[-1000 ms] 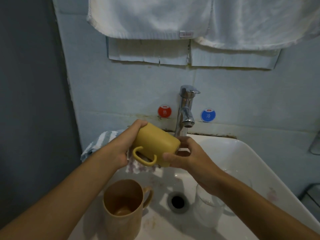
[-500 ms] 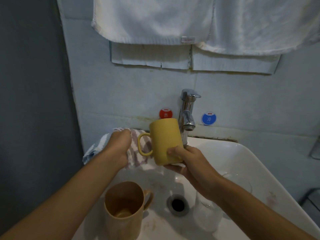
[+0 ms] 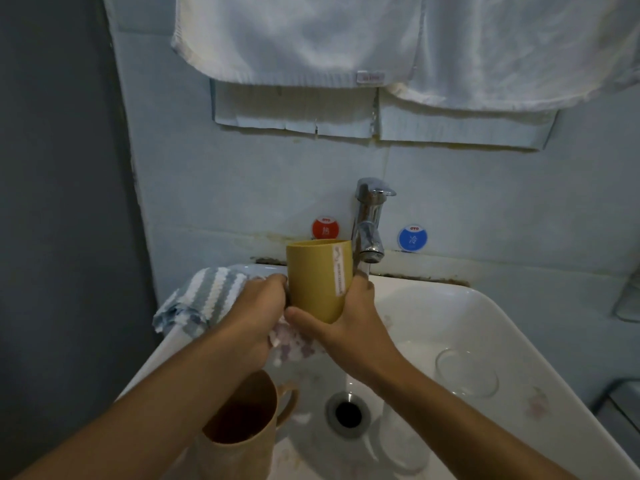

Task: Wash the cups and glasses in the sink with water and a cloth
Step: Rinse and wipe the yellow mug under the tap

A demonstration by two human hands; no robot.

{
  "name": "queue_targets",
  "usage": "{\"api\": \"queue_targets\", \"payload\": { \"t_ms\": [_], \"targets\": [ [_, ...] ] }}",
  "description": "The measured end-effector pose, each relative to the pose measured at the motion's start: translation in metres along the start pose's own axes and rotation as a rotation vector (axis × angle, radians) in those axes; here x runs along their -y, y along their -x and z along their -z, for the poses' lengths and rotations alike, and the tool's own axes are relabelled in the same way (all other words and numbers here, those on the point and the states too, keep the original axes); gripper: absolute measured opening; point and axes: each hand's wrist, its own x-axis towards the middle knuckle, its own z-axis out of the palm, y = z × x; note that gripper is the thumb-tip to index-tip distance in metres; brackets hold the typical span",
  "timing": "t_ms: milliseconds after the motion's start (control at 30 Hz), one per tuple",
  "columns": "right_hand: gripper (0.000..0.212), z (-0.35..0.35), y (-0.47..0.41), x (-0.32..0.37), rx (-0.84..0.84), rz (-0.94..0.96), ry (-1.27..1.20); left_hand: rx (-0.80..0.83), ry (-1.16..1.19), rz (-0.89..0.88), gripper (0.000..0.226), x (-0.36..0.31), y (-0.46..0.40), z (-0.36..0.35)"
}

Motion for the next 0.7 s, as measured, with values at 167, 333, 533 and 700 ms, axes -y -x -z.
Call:
{"api": "queue_targets", "payload": {
  "t_ms": [167,333,533,700],
  "targets": [
    [0.059,0.010,-0.002,0.004,0.129,-0.023,-0.211,0.027,0.059,0.006,0.036,-0.002,-0.005,0.006],
    [0.089,0.006,-0.004,0.002,0.034,0.025,-0.054,0.071,0.101,0.020,0.038,-0.007,-0.003,0.008],
    [0.093,-0.002,-0.003,0.000,-0.075,0.140,0.182,0.195,0.114,0.012,0.039,-0.014,0.011,0.013],
    [0.095,-0.006,-0.002,-0.001,-0.205,0.206,0.367,0.116,0.101,-0.033,0.035,-0.010,0.003,0.017]
  ]
}}
